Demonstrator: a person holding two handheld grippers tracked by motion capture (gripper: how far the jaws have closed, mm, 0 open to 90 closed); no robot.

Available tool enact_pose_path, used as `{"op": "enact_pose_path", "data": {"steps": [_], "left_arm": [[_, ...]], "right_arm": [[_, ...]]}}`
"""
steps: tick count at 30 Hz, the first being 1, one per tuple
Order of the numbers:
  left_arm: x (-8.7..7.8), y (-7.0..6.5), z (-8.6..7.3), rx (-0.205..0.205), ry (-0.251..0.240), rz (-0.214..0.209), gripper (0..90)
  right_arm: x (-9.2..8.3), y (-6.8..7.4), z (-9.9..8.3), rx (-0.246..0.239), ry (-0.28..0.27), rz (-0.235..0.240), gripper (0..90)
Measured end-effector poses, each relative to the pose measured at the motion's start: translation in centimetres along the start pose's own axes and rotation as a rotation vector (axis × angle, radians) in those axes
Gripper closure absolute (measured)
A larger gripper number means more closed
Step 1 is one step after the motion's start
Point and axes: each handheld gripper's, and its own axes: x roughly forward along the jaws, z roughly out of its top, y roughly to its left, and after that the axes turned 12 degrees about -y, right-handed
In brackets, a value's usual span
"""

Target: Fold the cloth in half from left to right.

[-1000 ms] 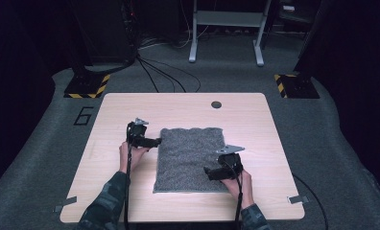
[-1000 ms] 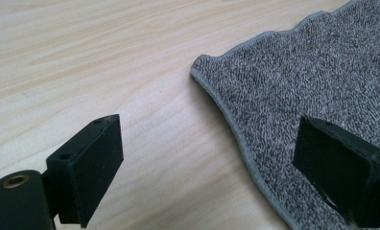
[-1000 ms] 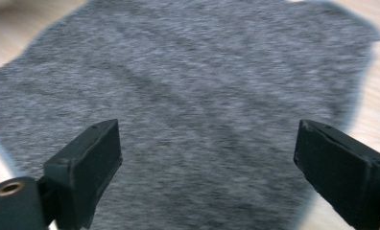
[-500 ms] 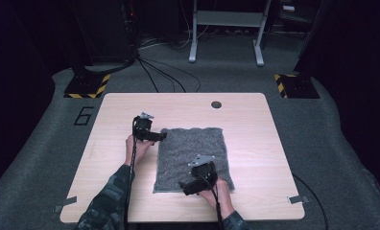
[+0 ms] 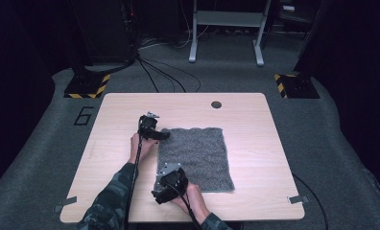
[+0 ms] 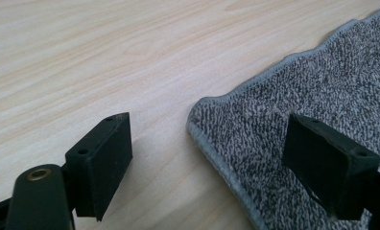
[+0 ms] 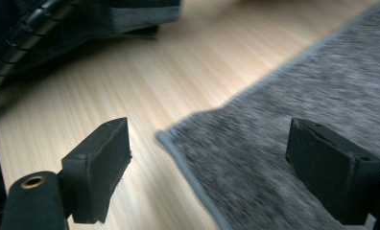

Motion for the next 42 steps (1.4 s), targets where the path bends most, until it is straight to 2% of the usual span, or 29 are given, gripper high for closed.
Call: {"op": "enact_pose_path", "data": {"steps": [3, 4, 5, 8, 11, 14, 17, 20, 21, 22, 24, 30, 31, 33, 35, 37, 42], "left_arm": [[0.1, 0.0, 0.2, 0.011, 0.010, -0.010, 20.2], [0.2, -0.1, 0.3, 0.023, -0.001, -0.020, 25.1], [0.2, -0.1, 0.3, 0.023, -0.001, -0.020, 26.5], [0.3, -0.2, 0.3, 0.042, 0.004, -0.022, 31.7], [0.3, -0.4, 0.4, 0.031, -0.003, -0.022, 39.3], [0.1, -0.3, 0.3, 0.037, 0.002, -0.034, 45.6], [-0.1, -0.2, 0.3, 0.021, 0.003, -0.038, 47.6], [-0.1, 0.0, 0.2, 0.023, -0.009, -0.024, 59.9], [-0.1, 0.0, 0.2, 0.016, -0.011, -0.027, 59.9], [-0.2, 0.0, 0.2, 0.022, -0.005, -0.029, 64.5], [-0.2, -0.1, 0.1, 0.029, -0.001, -0.027, 66.2], [-0.1, -0.1, 0.0, 0.020, -0.018, -0.024, 80.0], [-0.2, -0.1, 0.0, 0.024, -0.008, -0.030, 80.0], [-0.1, -0.2, 0.0, 0.019, -0.021, -0.027, 83.5], [0.0, -0.2, 0.0, 0.024, -0.018, -0.032, 84.8], [0.0, -0.3, 0.0, 0.017, -0.024, -0.028, 85.4], [0.0, -0.3, 0.0, 0.017, -0.027, -0.030, 85.9]], "right_arm": [[1.1, 0.7, -0.1, -0.014, 0.009, 0.011, 22.2], [1.6, 1.1, -0.3, -0.027, 0.025, 0.007, 27.1], [1.6, 1.1, -0.3, -0.027, 0.025, 0.007, 27.1], [2.1, 1.5, -0.5, -0.009, 0.020, -0.020, 35.9], [2.1, 1.5, -0.5, -0.014, 0.009, -0.043, 44.1], [2.2, 1.6, -0.5, -0.023, 0.001, -0.066, 48.9], [2.1, 1.6, -0.6, -0.022, -0.003, -0.064, 54.2], [2.1, 1.7, -0.6, -0.020, -0.009, -0.067, 59.6], [2.1, 1.7, -0.6, -0.020, -0.009, -0.067, 59.6], [2.1, 1.7, -0.6, -0.012, -0.015, -0.073, 63.7], [2.0, 1.6, -0.6, -0.013, -0.011, -0.071, 65.0], [2.1, 1.5, -0.6, -0.014, -0.019, -0.070, 74.0], [2.1, 1.5, -0.6, -0.014, -0.019, -0.070, 74.0], [2.0, 1.4, -0.6, -0.009, -0.012, -0.064, 77.4], [2.1, 1.2, -0.7, -0.006, -0.031, -0.067, 79.8], [1.9, 1.1, -0.7, -0.018, -0.018, -0.062, 81.4], [1.9, 1.1, -0.8, -0.014, -0.024, -0.067, 83.2]]}}
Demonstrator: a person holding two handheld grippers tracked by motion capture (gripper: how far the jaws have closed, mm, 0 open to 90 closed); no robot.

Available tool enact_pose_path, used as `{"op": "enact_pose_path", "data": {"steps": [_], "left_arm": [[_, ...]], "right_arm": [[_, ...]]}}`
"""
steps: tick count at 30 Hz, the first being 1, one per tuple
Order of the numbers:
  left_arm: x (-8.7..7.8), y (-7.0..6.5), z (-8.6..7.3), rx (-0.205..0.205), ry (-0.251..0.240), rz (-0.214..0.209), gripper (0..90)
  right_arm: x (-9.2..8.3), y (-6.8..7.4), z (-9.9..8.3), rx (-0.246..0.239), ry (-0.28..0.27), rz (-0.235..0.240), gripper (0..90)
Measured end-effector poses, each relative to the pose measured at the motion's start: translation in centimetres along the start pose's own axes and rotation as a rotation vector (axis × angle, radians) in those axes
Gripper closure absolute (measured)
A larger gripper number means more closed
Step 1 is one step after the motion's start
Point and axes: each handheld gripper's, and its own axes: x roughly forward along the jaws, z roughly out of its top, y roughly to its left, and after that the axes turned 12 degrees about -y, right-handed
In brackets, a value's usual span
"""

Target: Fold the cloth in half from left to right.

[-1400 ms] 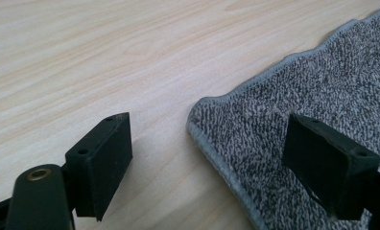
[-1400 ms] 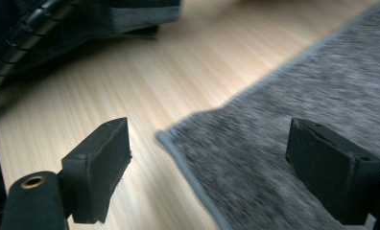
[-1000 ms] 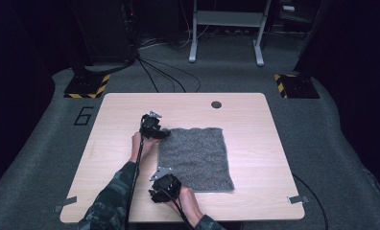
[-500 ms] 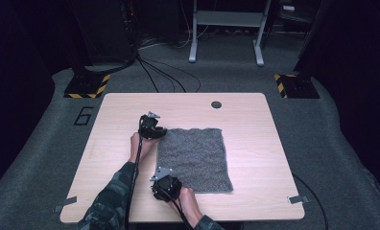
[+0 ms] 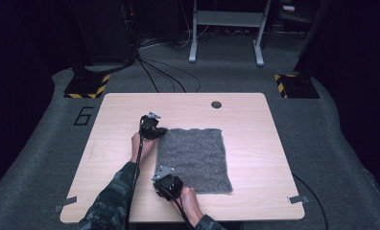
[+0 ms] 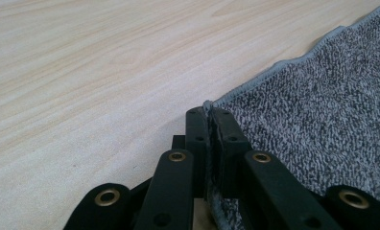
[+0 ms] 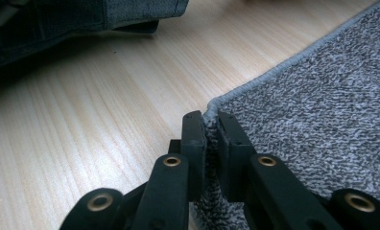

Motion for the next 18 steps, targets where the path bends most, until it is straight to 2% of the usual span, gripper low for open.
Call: {"op": "enact_pose_path", "data": {"steps": [4, 6, 16, 18], "left_arm": [[0.0, -0.1, 0.0, 0.000, 0.007, 0.005, 86.3], [-0.2, 0.0, 0.2, 0.017, 0.021, 0.002, 86.3], [-1.2, 0.2, 1.2, 0.014, -0.010, 0.006, 86.4], [-1.3, 0.2, 1.4, 0.019, -0.017, 0.009, 86.5]], "right_arm": [[-0.2, 0.1, 0.0, 0.001, 0.005, 0.000, 83.7], [-0.3, 0.1, 0.0, 0.001, -0.018, -0.005, 83.8], [-1.5, 0.1, 0.6, -0.001, -0.053, 0.001, 84.5], [-1.7, 0.0, 0.8, -0.013, -0.067, 0.004, 84.5]]}}
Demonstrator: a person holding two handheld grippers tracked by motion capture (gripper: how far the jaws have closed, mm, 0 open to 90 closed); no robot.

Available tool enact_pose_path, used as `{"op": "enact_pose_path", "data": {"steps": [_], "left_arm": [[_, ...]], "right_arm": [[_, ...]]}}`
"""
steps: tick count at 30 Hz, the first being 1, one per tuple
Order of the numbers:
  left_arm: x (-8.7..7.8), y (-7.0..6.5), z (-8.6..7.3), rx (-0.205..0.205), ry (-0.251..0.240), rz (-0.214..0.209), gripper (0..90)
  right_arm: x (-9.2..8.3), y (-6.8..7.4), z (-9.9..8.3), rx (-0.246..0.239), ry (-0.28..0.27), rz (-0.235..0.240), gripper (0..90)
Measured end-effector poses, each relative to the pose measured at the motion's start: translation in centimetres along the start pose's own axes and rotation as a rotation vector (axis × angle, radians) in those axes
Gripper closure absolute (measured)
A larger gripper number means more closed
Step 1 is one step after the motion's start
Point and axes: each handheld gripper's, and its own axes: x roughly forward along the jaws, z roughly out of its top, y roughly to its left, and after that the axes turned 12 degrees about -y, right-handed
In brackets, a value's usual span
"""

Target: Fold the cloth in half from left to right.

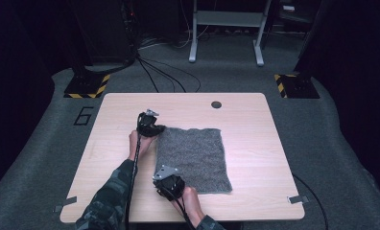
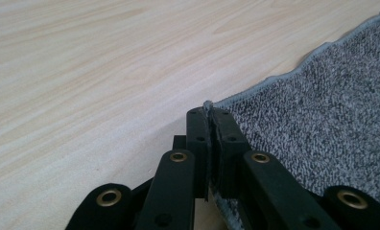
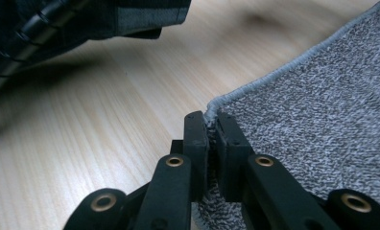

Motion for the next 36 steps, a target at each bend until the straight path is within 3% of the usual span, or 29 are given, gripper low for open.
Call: {"op": "enact_pose_path", "data": {"steps": [12, 16, 21, 26, 28, 33, 36], "left_arm": [[-1.8, 0.7, 1.5, 0.033, 0.011, 0.020, 86.5], [-2.2, 1.0, 2.2, 0.023, 0.007, 0.032, 86.5], [-2.8, 0.8, 3.1, 0.066, 0.022, 0.044, 86.5], [-3.2, 0.9, 4.1, 0.071, 0.024, 0.053, 86.5], [-3.5, 0.8, 4.6, 0.091, 0.027, 0.076, 86.6], [-4.1, 0.9, 5.4, 0.076, 0.016, 0.097, 86.6], [-4.8, 0.9, 6.2, 0.101, 0.009, 0.122, 86.6]], "right_arm": [[-1.0, 0.5, 1.7, -0.005, -0.072, 0.004, 84.8], [-1.3, 0.7, 2.4, -0.016, -0.082, 0.011, 84.8], [-1.7, 0.8, 3.5, -0.015, -0.127, 0.008, 84.9], [-1.8, 0.9, 4.4, -0.037, -0.144, 0.013, 84.9], [-1.9, 0.9, 4.7, -0.038, -0.149, 0.009, 84.9], [-2.2, 0.9, 5.1, -0.048, -0.165, 0.009, 84.9], [-2.4, 0.9, 5.6, -0.053, -0.183, 0.007, 84.9]]}}
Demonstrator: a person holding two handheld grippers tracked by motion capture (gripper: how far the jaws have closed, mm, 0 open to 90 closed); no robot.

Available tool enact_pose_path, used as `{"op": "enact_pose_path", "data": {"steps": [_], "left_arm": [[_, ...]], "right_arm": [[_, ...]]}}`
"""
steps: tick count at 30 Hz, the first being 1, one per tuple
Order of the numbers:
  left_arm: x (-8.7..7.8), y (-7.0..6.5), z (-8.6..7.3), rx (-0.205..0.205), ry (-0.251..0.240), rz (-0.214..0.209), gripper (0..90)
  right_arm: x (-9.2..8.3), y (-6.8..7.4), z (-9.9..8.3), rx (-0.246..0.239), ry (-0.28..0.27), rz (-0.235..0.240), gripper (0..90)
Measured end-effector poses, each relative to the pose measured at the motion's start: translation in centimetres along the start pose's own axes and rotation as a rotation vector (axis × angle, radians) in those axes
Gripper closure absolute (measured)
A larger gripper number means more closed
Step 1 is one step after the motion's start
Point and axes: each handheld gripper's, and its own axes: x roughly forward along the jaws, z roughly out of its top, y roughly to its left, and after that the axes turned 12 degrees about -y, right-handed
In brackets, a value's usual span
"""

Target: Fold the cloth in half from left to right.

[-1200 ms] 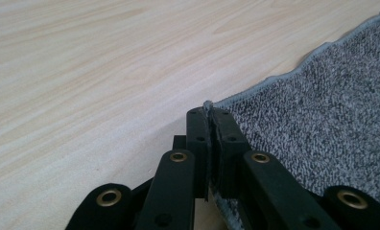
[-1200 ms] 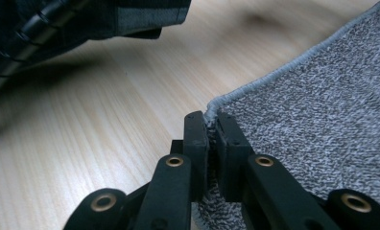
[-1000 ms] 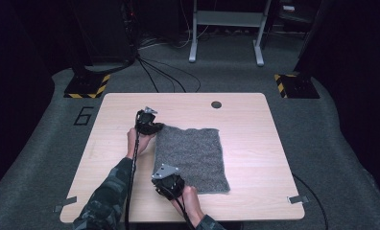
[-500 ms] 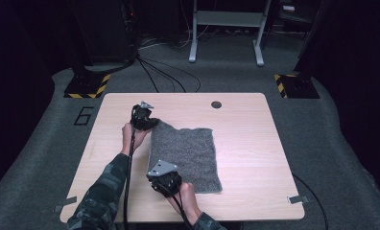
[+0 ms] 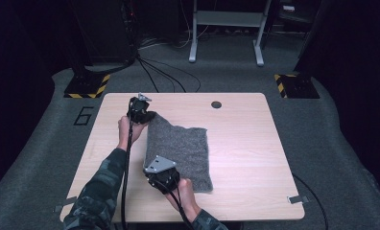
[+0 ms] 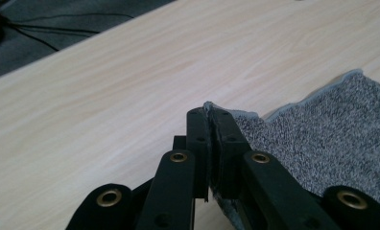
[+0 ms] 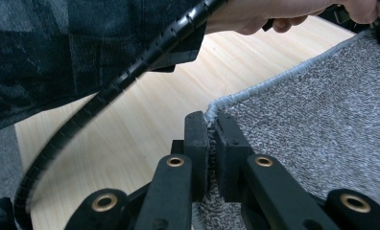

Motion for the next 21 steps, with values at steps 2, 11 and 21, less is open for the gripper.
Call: {"op": "enact_pose_path", "data": {"steps": [2, 11, 21], "left_arm": [[-0.4, -0.1, 0.5, 0.006, 0.005, 0.000, 86.5], [0.4, -2.0, 2.3, 0.036, 0.005, -0.015, 86.5], [2.2, -4.3, 3.1, 0.045, 0.016, -0.055, 86.2]], "right_arm": [[-0.1, 0.1, 0.3, 0.002, -0.012, -0.003, 84.9], [-1.2, 0.3, -0.4, 0.003, 0.004, -0.035, 84.8], [-3.3, -1.2, -1.9, 0.039, 0.009, -0.076, 84.8]]}}
